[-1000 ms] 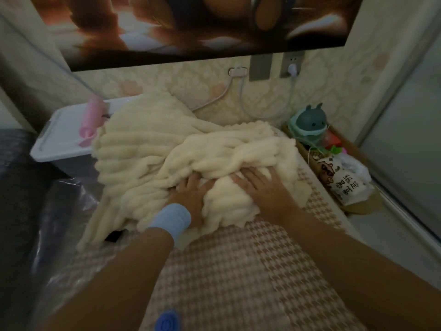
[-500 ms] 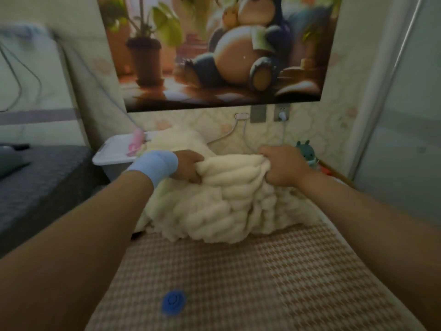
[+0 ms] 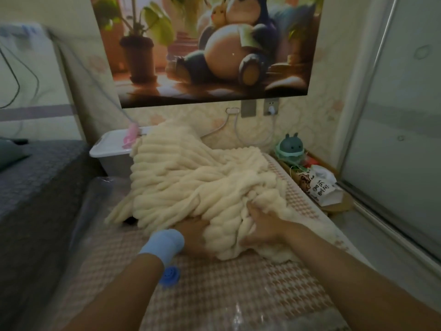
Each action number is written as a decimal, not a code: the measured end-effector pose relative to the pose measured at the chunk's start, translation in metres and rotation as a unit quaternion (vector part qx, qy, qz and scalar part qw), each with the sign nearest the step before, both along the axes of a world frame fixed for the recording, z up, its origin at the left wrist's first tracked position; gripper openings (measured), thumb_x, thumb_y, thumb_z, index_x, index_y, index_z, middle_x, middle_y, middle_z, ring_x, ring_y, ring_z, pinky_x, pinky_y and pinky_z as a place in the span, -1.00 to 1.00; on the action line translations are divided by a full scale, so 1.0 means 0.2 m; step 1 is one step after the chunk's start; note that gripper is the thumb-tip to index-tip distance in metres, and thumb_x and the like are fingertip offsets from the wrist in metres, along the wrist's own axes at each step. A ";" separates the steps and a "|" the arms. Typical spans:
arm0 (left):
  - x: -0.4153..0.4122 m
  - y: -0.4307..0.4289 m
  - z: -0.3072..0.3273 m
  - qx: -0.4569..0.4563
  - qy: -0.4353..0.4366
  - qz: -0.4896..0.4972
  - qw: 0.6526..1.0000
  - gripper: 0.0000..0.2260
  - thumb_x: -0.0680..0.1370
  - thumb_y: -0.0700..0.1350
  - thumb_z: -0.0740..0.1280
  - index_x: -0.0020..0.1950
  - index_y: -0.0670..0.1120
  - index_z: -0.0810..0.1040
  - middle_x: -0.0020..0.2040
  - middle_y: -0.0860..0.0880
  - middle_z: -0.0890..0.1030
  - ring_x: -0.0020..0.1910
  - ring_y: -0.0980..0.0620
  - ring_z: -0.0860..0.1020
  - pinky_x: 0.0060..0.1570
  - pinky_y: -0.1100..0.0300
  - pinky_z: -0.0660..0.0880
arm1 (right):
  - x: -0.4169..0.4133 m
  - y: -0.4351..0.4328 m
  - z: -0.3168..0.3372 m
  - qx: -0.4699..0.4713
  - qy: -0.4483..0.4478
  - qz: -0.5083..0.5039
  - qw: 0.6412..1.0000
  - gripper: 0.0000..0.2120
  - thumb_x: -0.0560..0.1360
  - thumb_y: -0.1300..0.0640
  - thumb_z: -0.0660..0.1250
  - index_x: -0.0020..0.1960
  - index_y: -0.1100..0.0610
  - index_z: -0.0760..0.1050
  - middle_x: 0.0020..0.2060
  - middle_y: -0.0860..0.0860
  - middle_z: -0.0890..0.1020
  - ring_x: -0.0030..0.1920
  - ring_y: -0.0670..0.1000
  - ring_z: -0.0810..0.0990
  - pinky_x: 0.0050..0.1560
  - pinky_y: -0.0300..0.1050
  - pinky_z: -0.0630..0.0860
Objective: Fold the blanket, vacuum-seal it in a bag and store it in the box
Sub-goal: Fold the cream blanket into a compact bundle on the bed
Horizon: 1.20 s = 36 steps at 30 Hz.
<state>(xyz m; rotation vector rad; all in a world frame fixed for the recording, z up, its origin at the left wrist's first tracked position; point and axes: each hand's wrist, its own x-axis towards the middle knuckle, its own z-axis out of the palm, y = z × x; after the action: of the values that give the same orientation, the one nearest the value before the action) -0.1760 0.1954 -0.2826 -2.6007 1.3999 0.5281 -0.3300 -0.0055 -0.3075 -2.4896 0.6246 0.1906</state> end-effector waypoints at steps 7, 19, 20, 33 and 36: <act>0.08 -0.08 -0.11 -0.080 -0.111 0.025 0.990 -0.15 0.32 0.22 0.46 0.49 0.28 0.07 0.53 -0.02 0.13 0.47 -0.15 0.19 0.36 -0.11 0.28 | 0.00 0.04 -0.14 -0.283 -0.108 -0.009 0.953 -0.14 0.56 -0.17 0.22 0.56 -0.20 -0.37 0.51 0.06 0.28 0.40 0.16 0.40 0.33 0.12 0.38; 0.02 -0.09 0.51 -0.411 -0.176 0.146 0.882 -0.81 0.52 0.04 0.33 -0.03 -0.04 0.43 -0.11 -0.10 0.59 -0.21 -0.12 0.51 -0.21 0.11 0.41 | -0.23 -0.13 0.24 -0.340 -0.200 -0.319 0.862 -0.39 0.48 0.01 0.41 0.42 0.16 0.24 0.22 0.23 0.48 0.17 0.29 0.50 0.05 0.13 0.49; 0.01 -0.10 0.44 -0.359 -0.110 0.136 0.917 -0.79 0.52 0.08 0.31 -0.08 -0.05 0.45 -0.16 -0.09 0.63 -0.26 -0.10 0.55 -0.22 0.14 0.43 | -0.22 -0.11 0.20 -0.361 -0.221 -0.295 0.856 -0.55 0.50 0.12 0.37 0.32 0.18 0.31 0.15 0.21 0.49 0.08 0.25 0.52 -0.06 0.06 0.47; 0.11 -0.30 -0.04 -0.200 -0.123 0.008 0.972 0.03 0.37 0.21 0.42 0.48 0.25 -0.37 0.50 0.00 -0.43 0.51 -0.12 -0.35 0.46 -0.22 -0.13 | 0.00 -0.09 -0.05 -0.412 -0.047 -0.136 0.900 0.10 0.41 -0.25 0.39 0.61 0.11 -0.25 0.56 0.19 0.11 0.52 0.23 0.15 0.38 0.37 0.21; 0.20 -0.36 -0.07 -0.231 -0.133 0.000 0.964 -0.06 0.37 0.01 0.48 0.52 0.19 -0.11 0.54 -0.01 -0.28 0.53 -0.12 -0.24 0.48 -0.16 -0.10 | 0.07 -0.13 -0.07 -0.495 -0.162 -0.168 0.837 -0.14 0.38 0.03 0.44 0.55 0.16 0.12 0.27 0.30 0.42 0.15 0.29 0.49 0.04 0.17 0.44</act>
<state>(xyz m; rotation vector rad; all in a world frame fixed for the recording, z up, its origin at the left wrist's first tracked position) -0.1364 0.1241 -0.2972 -2.8720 1.5775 -0.1759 -0.3161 -0.0320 -0.3209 -3.1530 1.2087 -0.8990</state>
